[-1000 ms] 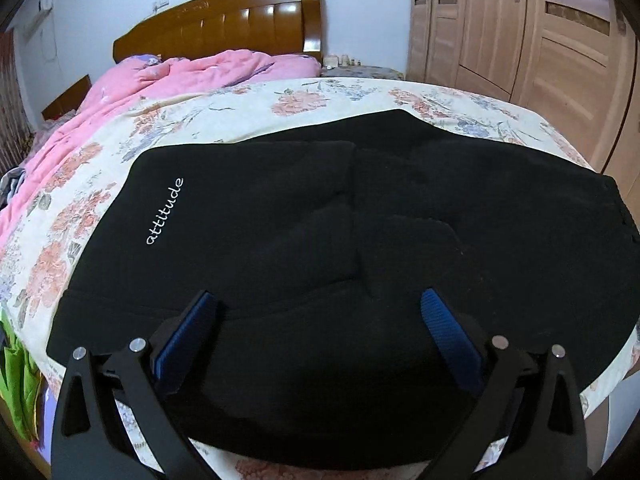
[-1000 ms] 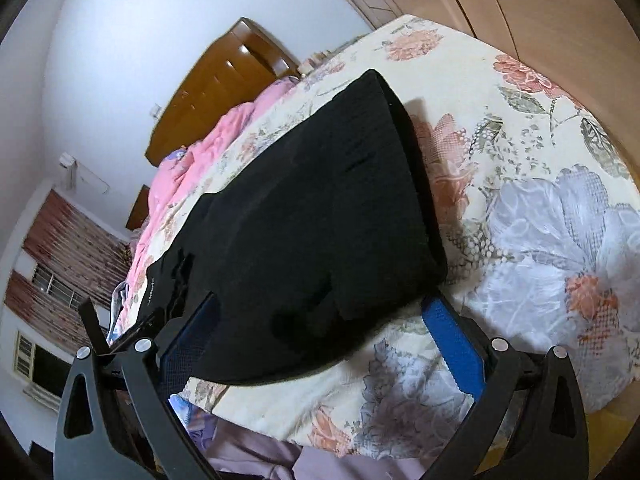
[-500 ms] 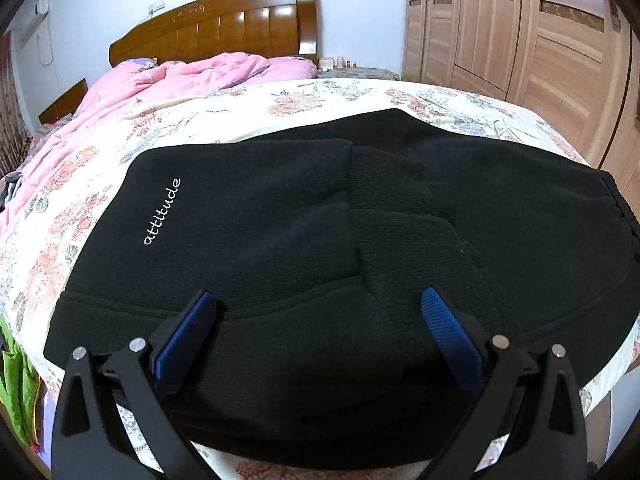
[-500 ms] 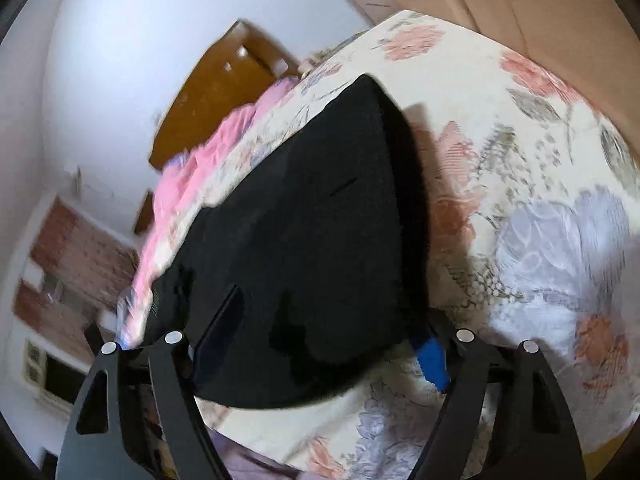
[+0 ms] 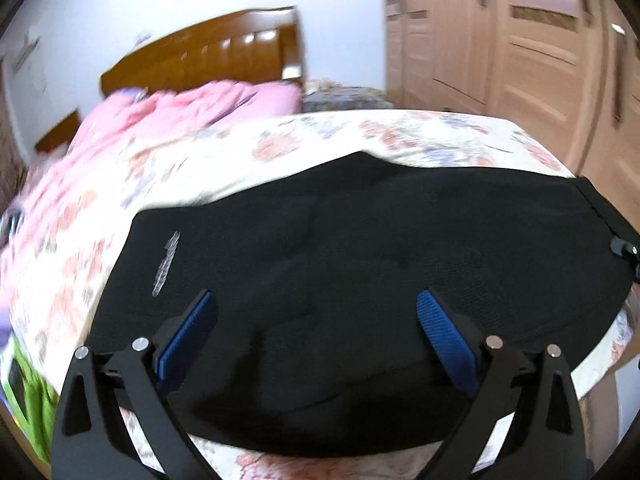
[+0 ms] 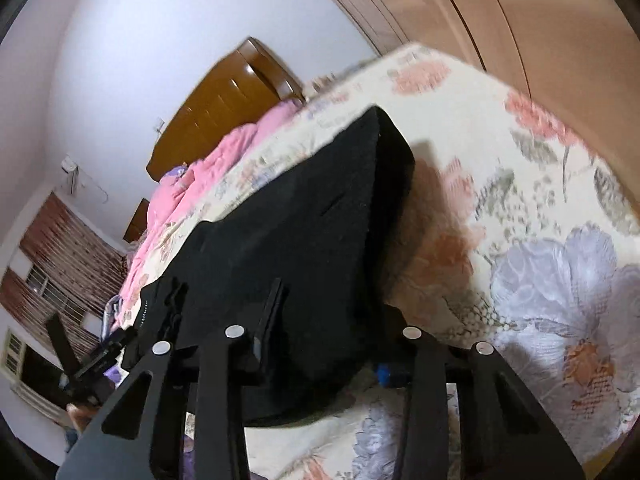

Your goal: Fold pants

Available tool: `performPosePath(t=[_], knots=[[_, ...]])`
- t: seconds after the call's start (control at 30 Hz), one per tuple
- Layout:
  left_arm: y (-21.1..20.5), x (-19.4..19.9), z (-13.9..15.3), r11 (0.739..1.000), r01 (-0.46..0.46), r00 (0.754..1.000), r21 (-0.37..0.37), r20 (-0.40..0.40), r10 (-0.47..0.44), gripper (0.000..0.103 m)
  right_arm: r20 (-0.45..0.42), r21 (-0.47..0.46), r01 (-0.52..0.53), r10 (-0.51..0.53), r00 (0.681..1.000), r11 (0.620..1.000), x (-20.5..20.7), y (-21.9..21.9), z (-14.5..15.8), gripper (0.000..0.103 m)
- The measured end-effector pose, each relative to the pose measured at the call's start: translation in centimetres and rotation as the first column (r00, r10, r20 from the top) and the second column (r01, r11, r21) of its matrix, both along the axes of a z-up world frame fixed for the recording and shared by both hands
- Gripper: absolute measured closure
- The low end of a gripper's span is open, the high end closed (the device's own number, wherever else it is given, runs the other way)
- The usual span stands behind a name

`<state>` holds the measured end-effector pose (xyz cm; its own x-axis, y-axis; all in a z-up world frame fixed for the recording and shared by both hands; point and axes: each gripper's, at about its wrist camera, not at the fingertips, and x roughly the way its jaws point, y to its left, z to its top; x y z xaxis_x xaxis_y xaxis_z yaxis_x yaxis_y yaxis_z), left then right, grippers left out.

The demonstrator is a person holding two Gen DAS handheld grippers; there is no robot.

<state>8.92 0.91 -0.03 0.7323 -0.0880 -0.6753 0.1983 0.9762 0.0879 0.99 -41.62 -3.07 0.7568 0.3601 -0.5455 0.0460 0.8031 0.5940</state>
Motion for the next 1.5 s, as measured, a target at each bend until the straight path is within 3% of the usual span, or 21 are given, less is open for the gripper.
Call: performPosePath(t=[0.07,0.17,0.2,0.3,0.37,0.43,0.57,0.63,0.7,0.83,0.93,0.97,1.03,1.07,1.13,1.17,1.23,1.3,1.37,1.43,1.5], knots=[[-1.6,0.9,-0.9,0.999,0.021,0.999,0.045,-0.031,-0.02,0.003,0.043,-0.005,0.006,-0.006,0.999,1.0,-0.3,0.4,0.7,0.067],[-3.7,2.7,-5.1,0.991,0.072,0.985,0.116,-0.162,-0.053,0.001,0.097,0.006,0.005,-0.005,0.995,1.0,-0.6,0.8,1.7,0.068],[-3.7,2.0,-5.3,0.991,0.063,0.995,0.121,-0.081,-0.053,0.001,0.108,0.007,0.006,-0.007,0.994,1.0,-0.7,0.9,2.0,0.068],[-3.4,1.8,-4.9,0.993,0.071,0.994,0.094,-0.086,-0.063,0.001,0.149,0.013,0.001,-0.003,0.989,1.0,-0.5,1.9,3.5,0.069],[-2.4,1.0,-3.5,0.995,0.099,0.994,0.032,-0.04,-0.097,0.003,0.189,-0.013,-0.006,0.008,0.982,1.0,-0.2,3.3,5.3,0.069],[-0.2,-0.4,-1.3,0.994,0.09,0.995,-0.064,0.055,-0.086,0.003,0.242,-0.075,-0.026,0.043,0.969,0.997,0.4,5.8,7.8,0.069],[5.1,-1.0,0.9,0.989,-0.05,0.989,-0.137,0.134,0.068,0.003,0.325,-0.242,-0.106,0.184,0.928,0.964,2.4,13.4,12.7,0.07],[8.9,-0.9,1.4,0.968,-0.137,0.977,-0.212,0.13,0.167,0.003,0.344,-0.312,-0.155,0.264,0.901,0.937,3.8,17.8,14.3,0.071],[12.5,-1.2,1.6,0.934,-0.219,0.958,-0.284,0.12,0.261,0.003,0.355,-0.377,-0.218,0.358,0.864,0.9,5.3,23.3,15.6,0.072],[18.8,-2.0,1.4,0.874,-0.342,0.916,-0.344,0.084,0.392,0.003,0.314,-0.5,-0.337,0.53,0.788,0.797,6.8,34.4,15.3,0.073],[23.3,-5.2,0.2,0.836,-0.419,0.882,-0.355,0.06,0.467,0.003,0.204,-0.572,-0.457,0.658,0.725,0.681,7.5,42.3,11.9,0.073],[24.3,-5.8,-0.1,0.825,-0.439,0.872,-0.356,0.053,0.486,0.003,0.106,-0.591,-0.538,0.72,0.686,0.601,7.6,45.5,9.4,0.073],[26.4,-6.9,-0.7,0.808,-0.471,0.857,-0.353,0.037,0.515,0.003,-0.029,-0.572,-0.649,0.779,0.627,0.501,7.5,48.3,5.9,0.072],[27.3,-7.4,-1.0,0.8,-0.485,0.85,-0.354,0.027,0.527,0.003,-0.066,-0.549,-0.693,0.803,0.593,0.467,6.8,49.1,4.3,0.065],[28.4,-8.0,-1.7,0.791,-0.496,0.843,-0.358,0.018,0.537,0.003,-0.002,-0.573,-0.676,0.824,0.567,0.464,4.8,48.9,4.7,0.04],[28.8,-8.2,-1.9,0.789,-0.497,0.844,-0.362,0.01,0.536,0.003,0.01,-0.557,-0.696,0.841,0.54,0.454,4.0,48.3,5.3,0.022],[29.1,-8.2,-2.2,0.79,-0.481,0.855,-0.381,-0.003,0.519,0.003,0.055,-0.511,-0.725,0.859,0.509,0.462,3.0,46.1,6.8,0.02],[28.8,-7.9,-2.0,0.794,-0.433,0.879,-0.427,-0.006,0.476,0.003,0.119,-0.499,-0.69,0.83,0.544,0.524,1.9,42.4,8.7,0.02],[27.8,-7.7,-1.4,0.806,-0.369,0.911,-0.463,-0.009,0.412,0.003,0.176,-0.485,-0.628,0.772,0.611,0.608,1.0,38.3,10.3,0.02],[26.3,-6.3,-1.0,0.816,-0.277,0.952,-0.508,-0.029,0.305,0.003,0.215,-0.451,-0.55,0.683,0.698,0.703,0.8,33.2,11.0,0.02],[25.0,-4.2,-1.3,0.791,-0.185,0.982,-0.583,-0.075,0.174,0.003,0.224,-0.424,-0.495,0.617,0.754,0.759,0.6,29.6,11.2,0.02]])
